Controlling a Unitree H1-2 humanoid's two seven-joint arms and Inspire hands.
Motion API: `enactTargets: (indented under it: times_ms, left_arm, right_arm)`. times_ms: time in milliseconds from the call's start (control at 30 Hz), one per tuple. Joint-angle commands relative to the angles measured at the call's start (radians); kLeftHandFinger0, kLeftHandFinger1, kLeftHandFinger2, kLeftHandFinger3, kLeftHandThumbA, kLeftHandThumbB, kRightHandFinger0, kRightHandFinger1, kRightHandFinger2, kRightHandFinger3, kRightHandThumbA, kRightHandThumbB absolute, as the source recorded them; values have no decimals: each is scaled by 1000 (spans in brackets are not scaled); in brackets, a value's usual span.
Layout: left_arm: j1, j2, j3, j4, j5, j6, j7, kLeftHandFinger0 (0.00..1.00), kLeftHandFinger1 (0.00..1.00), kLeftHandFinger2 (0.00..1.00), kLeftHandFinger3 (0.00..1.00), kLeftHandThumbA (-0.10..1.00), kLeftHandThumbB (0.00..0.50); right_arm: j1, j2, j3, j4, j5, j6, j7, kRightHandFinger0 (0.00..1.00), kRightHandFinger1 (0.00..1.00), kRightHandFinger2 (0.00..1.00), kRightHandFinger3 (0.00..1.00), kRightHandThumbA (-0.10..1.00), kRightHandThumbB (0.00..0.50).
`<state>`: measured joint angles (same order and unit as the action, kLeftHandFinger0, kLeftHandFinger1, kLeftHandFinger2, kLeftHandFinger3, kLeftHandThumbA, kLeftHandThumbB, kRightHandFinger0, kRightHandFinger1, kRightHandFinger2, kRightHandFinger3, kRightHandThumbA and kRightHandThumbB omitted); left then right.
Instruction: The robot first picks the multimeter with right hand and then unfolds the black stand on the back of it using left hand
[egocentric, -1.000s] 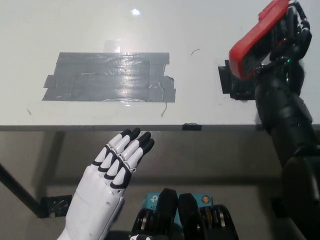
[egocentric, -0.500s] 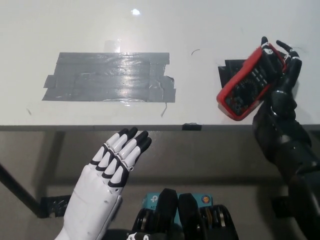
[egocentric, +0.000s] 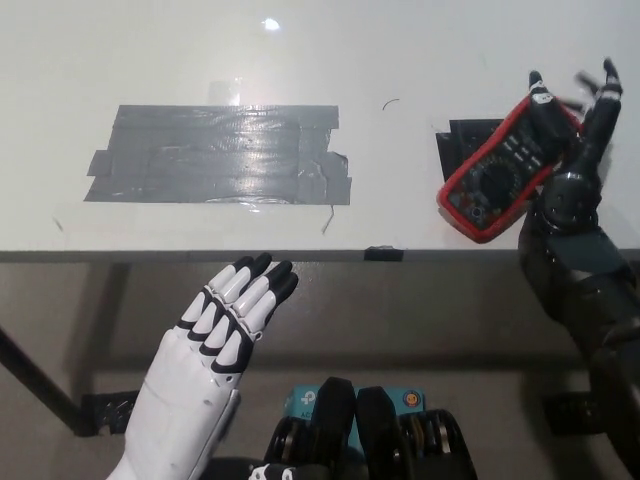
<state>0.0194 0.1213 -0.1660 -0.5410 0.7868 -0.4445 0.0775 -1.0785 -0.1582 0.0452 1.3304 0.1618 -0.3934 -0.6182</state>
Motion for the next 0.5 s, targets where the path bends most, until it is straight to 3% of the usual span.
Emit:
enactTargets:
  times_ms: [0, 167, 200, 300, 467]
  left_arm:
    - [4, 9, 0, -9, -23, -26, 26, 1000, 1000, 1000, 1000, 1000, 322]
    - [3, 7, -1, -1, -24, -26, 36, 1000, 1000, 1000, 1000, 1000, 325]
    - [3, 6, -3, 0, -21, -26, 40, 1000, 1000, 1000, 1000, 1000, 325]
    - [0, 5, -8, 1, -17, -26, 38, 1000, 1000, 1000, 1000, 1000, 336]
    - [-26, 10, -19, 13, -22, -26, 42, 1000, 1000, 1000, 1000, 1000, 328]
  right_arm:
    - [-76, -32, 50, -54, -121, -76, 23, 1000, 1000, 1000, 1000, 688, 334]
    - [-83, -43, 103, -125, -230, -69, -92, 1000, 1000, 1000, 1000, 718, 335]
    - [-85, -46, 108, -132, -242, -63, -102, 1000, 1000, 1000, 1000, 764, 357]
    - [-96, -58, 129, -187, -304, -50, -156, 1000, 1000, 1000, 1000, 772, 339]
    - [-120, -94, 136, -278, -389, -33, -217, 1000, 1000, 1000, 1000, 899, 362]
